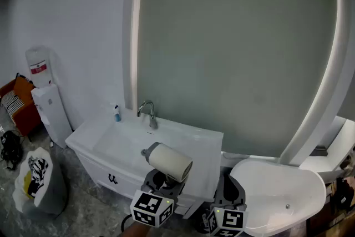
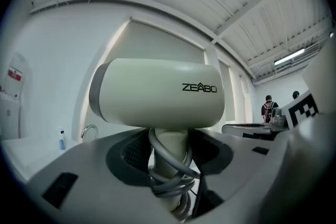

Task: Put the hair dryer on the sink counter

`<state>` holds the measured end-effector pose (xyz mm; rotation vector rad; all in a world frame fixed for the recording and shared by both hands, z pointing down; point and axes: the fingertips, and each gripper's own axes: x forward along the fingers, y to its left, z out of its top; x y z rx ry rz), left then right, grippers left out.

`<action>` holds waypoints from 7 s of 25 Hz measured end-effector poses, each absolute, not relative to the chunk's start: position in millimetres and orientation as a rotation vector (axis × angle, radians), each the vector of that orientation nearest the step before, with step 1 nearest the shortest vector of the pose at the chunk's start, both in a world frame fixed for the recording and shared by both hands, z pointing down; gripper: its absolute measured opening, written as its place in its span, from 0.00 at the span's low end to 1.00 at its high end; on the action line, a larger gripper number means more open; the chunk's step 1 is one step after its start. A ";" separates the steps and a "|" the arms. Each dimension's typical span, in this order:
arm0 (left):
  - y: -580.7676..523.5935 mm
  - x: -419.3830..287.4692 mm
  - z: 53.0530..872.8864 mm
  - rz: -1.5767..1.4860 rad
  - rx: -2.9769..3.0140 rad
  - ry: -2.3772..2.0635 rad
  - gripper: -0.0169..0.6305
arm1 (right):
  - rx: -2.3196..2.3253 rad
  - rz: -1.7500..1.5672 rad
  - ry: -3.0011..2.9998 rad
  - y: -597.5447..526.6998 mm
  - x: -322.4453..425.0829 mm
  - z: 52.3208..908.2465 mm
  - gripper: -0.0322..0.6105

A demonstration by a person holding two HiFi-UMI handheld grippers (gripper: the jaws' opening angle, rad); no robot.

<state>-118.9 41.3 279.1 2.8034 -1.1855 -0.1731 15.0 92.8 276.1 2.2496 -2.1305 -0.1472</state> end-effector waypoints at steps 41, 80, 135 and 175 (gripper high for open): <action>75.7 -59.4 268.1 -0.165 2.785 -1.342 0.34 | 2.159 -0.056 -2.294 123.1 80.5 289.5 0.08; -199.9 -31.4 300.5 -0.107 2.811 -1.048 0.34 | 2.354 -0.014 -2.017 -137.4 103.6 306.6 0.08; -233.4 57.9 486.7 0.262 2.466 -1.038 0.35 | 2.067 0.497 -2.059 -191.6 163.9 491.7 0.08; -309.1 115.0 642.2 0.765 2.118 -0.962 0.36 | 2.030 0.693 -1.973 -244.5 194.4 564.5 0.08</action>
